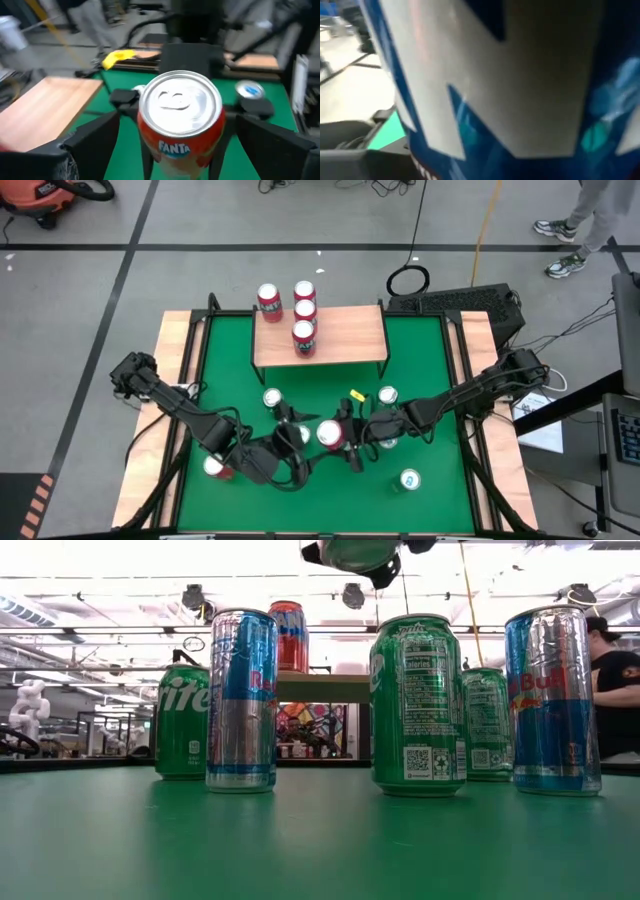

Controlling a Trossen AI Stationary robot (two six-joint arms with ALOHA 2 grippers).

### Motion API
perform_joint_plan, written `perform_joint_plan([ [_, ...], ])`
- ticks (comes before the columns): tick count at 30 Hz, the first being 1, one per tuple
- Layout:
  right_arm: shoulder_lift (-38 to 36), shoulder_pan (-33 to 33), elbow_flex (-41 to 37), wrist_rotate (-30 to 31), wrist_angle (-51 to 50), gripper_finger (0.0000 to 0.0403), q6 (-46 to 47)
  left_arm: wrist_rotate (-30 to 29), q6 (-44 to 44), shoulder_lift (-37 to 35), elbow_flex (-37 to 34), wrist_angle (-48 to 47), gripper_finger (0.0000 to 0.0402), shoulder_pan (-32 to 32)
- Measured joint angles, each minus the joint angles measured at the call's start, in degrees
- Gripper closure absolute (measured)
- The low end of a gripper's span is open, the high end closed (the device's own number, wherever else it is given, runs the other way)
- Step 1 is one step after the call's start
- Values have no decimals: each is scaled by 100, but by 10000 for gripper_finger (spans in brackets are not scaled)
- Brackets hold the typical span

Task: Place canned beverage on shelf
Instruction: Put the red soda can on the shelf aligned with the other red soda can

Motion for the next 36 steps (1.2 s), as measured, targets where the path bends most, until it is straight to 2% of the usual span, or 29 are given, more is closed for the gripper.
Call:
perform_joint_plan([
  [4, 0, 9, 0, 669, 167, 119, -9, -341, -492, 51, -45, 22, 6, 15],
  [9, -2, 50, 0, 1201, 296, 119, -73, -446, -171, 335, -53, 448, 6, 130],
  [15, -2, 77, 2, 1274, 290, 119, -92, -676, 319, 474, -58, 981, 6, 331],
  [21, -2, 98, 2, 1281, 335, 119, -81, -616, 493, 461, -58, 1192, 10, 401],
  [31, -2, 98, 9, 1324, 423, 118, -74, -411, 502, 461, -58, 1155, 104, 400],
  [36, -2, 98, 9, 1384, 416, 115, -82, -403, 506, 461, -58, 1145, 119, 400],
])
